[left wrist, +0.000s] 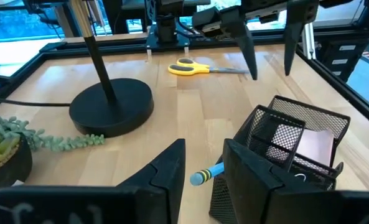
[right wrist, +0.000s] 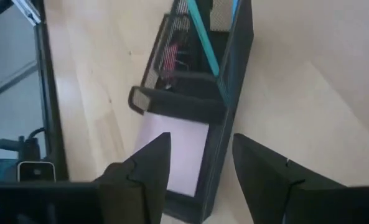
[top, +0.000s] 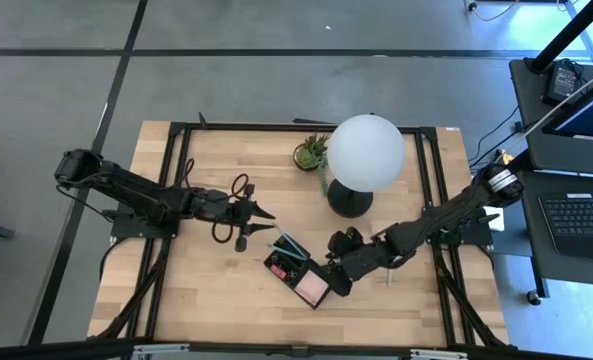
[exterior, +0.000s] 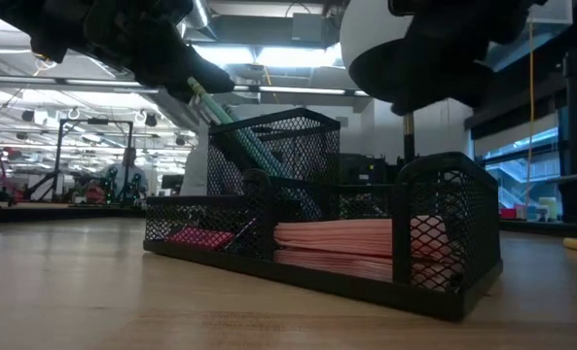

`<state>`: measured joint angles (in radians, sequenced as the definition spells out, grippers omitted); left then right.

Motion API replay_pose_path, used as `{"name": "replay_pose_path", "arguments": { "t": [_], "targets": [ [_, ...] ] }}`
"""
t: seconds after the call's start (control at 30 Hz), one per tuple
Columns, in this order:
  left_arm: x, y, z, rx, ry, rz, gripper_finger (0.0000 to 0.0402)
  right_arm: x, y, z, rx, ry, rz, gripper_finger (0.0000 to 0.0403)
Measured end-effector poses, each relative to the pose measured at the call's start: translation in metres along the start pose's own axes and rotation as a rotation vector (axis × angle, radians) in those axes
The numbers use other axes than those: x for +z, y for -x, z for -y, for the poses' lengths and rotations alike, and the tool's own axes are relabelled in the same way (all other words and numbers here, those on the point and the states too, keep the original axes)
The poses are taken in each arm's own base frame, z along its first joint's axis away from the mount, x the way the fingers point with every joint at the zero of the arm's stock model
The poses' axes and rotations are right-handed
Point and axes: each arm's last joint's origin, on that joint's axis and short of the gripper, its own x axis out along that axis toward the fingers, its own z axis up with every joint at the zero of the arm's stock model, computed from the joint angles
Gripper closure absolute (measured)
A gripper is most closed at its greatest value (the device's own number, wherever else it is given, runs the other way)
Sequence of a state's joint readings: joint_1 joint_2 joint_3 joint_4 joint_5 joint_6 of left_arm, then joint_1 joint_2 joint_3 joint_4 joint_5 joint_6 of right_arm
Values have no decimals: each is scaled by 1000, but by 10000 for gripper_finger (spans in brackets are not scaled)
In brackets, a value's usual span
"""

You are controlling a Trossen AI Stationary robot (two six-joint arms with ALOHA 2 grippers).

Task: Pick and place office supplies into organizer
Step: Adjust the desk organizer on the table

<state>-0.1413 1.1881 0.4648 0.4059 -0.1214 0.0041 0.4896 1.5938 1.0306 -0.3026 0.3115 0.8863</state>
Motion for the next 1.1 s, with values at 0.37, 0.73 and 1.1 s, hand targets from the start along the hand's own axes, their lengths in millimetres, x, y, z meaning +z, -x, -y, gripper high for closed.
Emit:
{"name": "replay_pose_path", "arguments": {
  "t": [0.37, 0.73, 1.1],
  "targets": [
    [-2, 0, 0, 0, -4, -17, 301, -20, -34, 7, -87, 23, -104, 229],
    [-2, 0, 0, 0, -5, -23, 304, -23, -38, 6, -66, 17, -135, 229],
    [-2, 0, 0, 0, -6, -25, 304, -40, -64, 12, -92, 26, -238, 241]
  ]
}}
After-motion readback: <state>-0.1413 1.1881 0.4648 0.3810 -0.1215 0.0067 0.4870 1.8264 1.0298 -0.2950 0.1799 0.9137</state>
